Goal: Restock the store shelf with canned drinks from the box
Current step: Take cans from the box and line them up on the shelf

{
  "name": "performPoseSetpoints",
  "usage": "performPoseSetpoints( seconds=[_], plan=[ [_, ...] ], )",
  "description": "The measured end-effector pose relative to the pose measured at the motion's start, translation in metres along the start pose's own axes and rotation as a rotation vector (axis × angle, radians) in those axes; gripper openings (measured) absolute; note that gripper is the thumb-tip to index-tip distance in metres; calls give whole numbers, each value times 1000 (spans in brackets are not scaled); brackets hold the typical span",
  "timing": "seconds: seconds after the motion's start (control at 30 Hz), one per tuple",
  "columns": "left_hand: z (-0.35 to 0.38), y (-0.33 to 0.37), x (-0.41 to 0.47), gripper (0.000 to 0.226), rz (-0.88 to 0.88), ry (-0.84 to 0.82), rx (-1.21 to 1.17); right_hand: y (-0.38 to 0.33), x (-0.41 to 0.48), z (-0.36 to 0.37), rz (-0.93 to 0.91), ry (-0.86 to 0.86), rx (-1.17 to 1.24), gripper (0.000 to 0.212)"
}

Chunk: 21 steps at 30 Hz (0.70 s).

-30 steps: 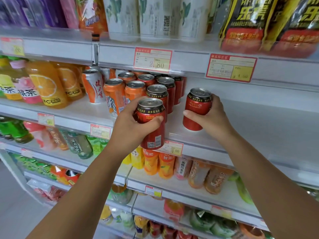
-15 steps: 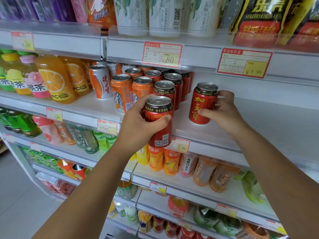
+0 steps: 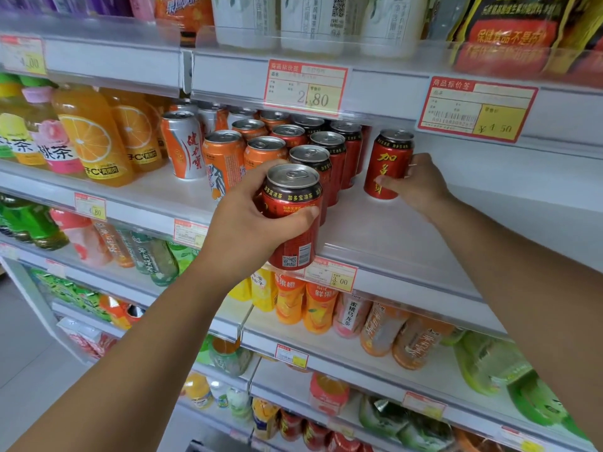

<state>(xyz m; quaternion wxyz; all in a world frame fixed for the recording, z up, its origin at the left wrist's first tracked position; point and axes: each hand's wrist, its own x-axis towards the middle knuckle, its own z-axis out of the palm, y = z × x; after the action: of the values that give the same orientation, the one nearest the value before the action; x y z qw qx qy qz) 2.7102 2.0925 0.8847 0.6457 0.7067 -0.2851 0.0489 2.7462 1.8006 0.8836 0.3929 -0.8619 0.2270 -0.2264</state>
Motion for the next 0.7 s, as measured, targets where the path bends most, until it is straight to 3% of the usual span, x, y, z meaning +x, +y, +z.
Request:
performPoseSetpoints(
  seconds=[0.33, 0.7],
  plan=[
    [-2, -2, -2, 62, 11, -18, 41, 5, 48, 16, -40, 0, -35, 70],
    [-1, 4, -3, 54, -37, -11, 21, 10, 64, 16, -27, -2, -78, 69]
  ],
)
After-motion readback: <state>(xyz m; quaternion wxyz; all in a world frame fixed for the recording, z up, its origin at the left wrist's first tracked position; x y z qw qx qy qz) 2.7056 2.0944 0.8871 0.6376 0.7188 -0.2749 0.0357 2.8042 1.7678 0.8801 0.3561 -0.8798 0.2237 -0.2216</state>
